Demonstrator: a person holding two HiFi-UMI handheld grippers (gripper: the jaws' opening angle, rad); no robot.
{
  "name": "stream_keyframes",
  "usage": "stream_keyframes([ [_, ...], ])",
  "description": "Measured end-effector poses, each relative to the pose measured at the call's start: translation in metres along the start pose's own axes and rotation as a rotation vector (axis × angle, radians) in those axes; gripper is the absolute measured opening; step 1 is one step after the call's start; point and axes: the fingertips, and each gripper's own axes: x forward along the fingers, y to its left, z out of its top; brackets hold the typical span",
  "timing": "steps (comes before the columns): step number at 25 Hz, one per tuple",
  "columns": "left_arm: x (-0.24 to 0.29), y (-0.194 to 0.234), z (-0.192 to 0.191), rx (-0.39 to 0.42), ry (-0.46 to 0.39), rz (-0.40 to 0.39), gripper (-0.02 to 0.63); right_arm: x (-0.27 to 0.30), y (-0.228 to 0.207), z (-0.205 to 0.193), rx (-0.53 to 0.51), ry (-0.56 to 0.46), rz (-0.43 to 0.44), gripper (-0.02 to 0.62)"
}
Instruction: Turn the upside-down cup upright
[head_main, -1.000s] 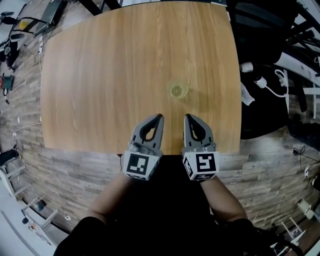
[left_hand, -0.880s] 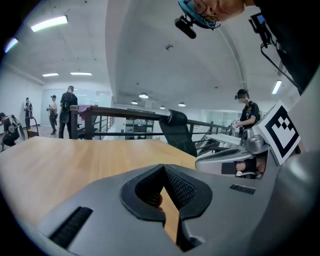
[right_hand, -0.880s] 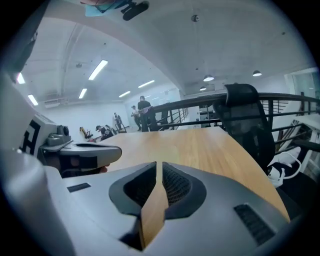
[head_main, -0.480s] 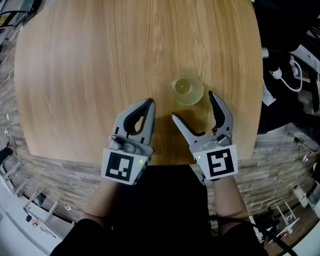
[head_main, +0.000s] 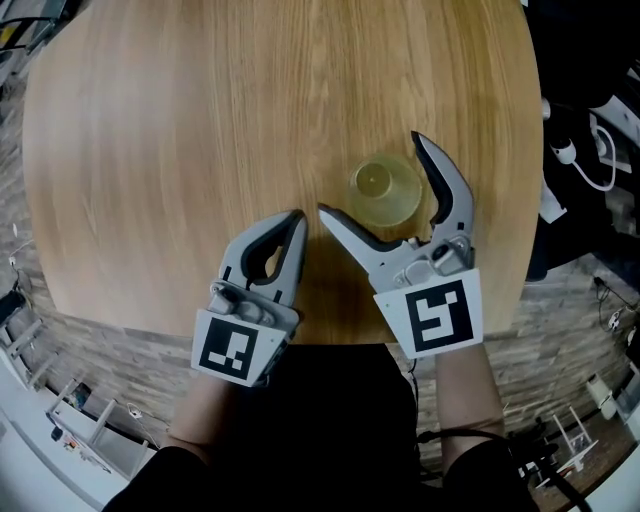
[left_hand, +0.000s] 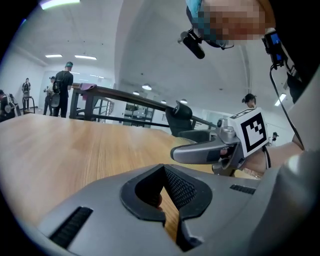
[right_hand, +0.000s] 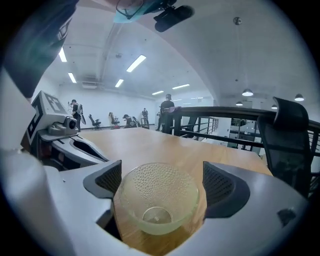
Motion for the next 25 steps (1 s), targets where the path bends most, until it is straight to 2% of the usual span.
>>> stream_keyframes([
  [6,0.004,0.000,-0.013,-0.015,0.007,-0.017,0.000,0.009,-0.001,-0.006,-0.062,-0.001,-0.012,0.433],
  [15,-0.002,0.000,-0.023,-0.029,-0.001,-0.011,0.000,0.014,0.001,-0.011,-0.002,0.024,0.029,0.419],
  [19,-0.010,-0.004,-0.019,-0.022,-0.035,-0.014,0.000,-0.005,-0.005,0.007,0.108,-0.052,0.029,0.416],
  [21,-0.014,-0.014,-0.011,0.003,-0.072,-0.072,0.000,-0.020,-0.013,0.026,0.216,-0.136,0.062,0.416],
  [22,-0.015,-0.021,-0.008,0.028,-0.084,-0.120,0.061,-0.026,-0.017,0.035,0.275,-0.174,0.083,0.416],
  [23,-0.016,-0.027,-0.005,0.059,-0.089,-0.164,0.162,-0.030,-0.019,0.042,0.330,-0.204,0.101,0.415],
  [25,-0.016,-0.035,-0.001,0.131,-0.098,-0.207,0.202,-0.036,-0.020,0.055,0.405,-0.241,0.130,0.414],
])
